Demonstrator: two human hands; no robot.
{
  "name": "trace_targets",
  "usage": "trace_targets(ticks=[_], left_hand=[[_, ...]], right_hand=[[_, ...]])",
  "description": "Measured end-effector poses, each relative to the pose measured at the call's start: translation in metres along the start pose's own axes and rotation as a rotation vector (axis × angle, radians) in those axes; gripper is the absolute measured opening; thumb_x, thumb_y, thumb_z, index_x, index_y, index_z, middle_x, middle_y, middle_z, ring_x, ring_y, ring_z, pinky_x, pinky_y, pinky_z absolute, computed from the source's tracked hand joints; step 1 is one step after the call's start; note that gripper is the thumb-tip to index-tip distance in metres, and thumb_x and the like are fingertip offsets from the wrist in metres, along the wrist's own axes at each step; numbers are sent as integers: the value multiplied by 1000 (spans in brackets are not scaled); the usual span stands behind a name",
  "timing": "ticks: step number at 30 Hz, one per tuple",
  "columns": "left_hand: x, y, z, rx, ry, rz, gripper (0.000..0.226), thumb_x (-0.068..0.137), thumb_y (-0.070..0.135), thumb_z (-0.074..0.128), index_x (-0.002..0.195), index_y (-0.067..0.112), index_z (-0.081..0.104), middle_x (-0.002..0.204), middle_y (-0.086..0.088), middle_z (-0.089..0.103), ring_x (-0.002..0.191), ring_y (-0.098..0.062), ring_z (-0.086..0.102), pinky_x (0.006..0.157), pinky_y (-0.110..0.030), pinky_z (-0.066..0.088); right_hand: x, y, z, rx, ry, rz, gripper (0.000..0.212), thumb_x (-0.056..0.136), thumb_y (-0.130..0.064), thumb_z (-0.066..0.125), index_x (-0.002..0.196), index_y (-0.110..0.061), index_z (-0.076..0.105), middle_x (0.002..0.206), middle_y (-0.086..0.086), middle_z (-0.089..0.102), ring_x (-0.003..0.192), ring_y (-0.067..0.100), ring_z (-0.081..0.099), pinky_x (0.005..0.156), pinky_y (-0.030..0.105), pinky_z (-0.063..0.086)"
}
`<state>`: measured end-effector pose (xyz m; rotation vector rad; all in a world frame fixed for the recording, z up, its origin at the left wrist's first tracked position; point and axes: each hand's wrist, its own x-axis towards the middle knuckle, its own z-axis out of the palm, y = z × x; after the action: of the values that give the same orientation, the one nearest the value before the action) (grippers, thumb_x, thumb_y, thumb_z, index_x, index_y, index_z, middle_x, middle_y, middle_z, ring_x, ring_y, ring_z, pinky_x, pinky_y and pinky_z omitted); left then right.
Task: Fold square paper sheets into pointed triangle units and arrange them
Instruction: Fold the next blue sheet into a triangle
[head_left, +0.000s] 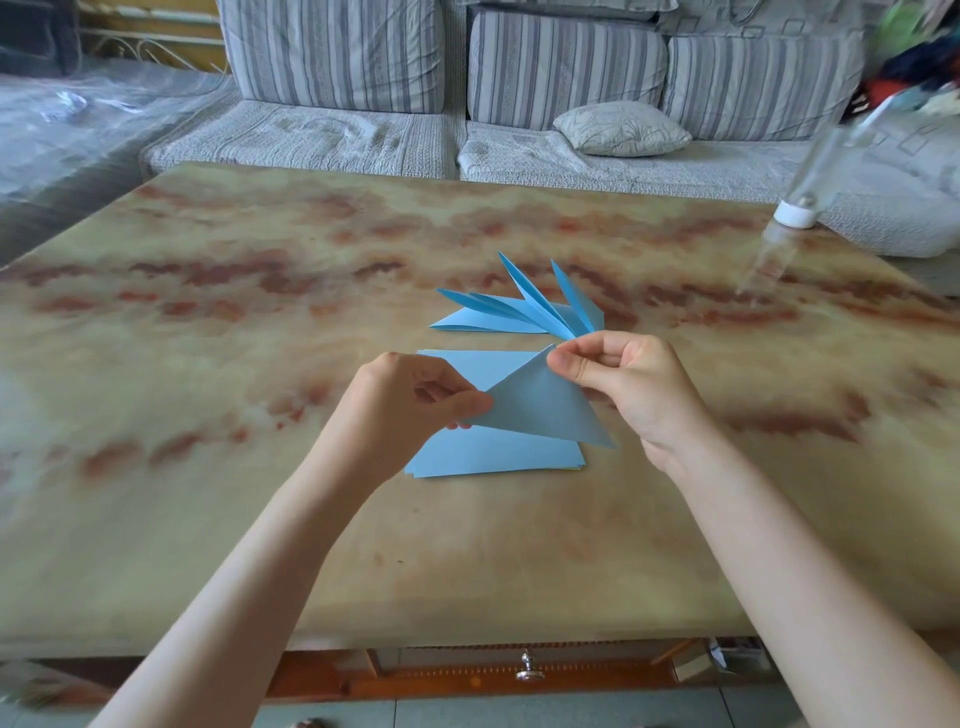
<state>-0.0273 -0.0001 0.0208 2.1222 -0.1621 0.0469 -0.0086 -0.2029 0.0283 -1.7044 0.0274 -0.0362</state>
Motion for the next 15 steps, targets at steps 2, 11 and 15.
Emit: trace_targets(ticks=[2,11,15], left_hand=[[0,-2,1,8,6,-10,12,79,27,75,69,21,72,62,8,69,56,-1,59,60,-23,48],[0,-4,3,10,71,-16,13,81,27,73,70,21,69,58,7,66,53,-1,54,54,-20,42],[2,-10,-1,72,96,-24,11,81,26,73,74,18,72,62,7,67,63,-12,58,58,-21,42]], right_hand=[[0,1,-1,-27,-17,7,4,79,-14,75,79,-14,72,74,-2,72,66,5,64,65,17,51],[1,3,-16,-95,-126,87,9,79,-4,73,85,-7,67,72,2,71,54,5,64,49,16,49],[9,8,-27,-103,-15,65,8,82,-2,71,84,-8,66,71,2,69,54,4,63,49,19,52]])
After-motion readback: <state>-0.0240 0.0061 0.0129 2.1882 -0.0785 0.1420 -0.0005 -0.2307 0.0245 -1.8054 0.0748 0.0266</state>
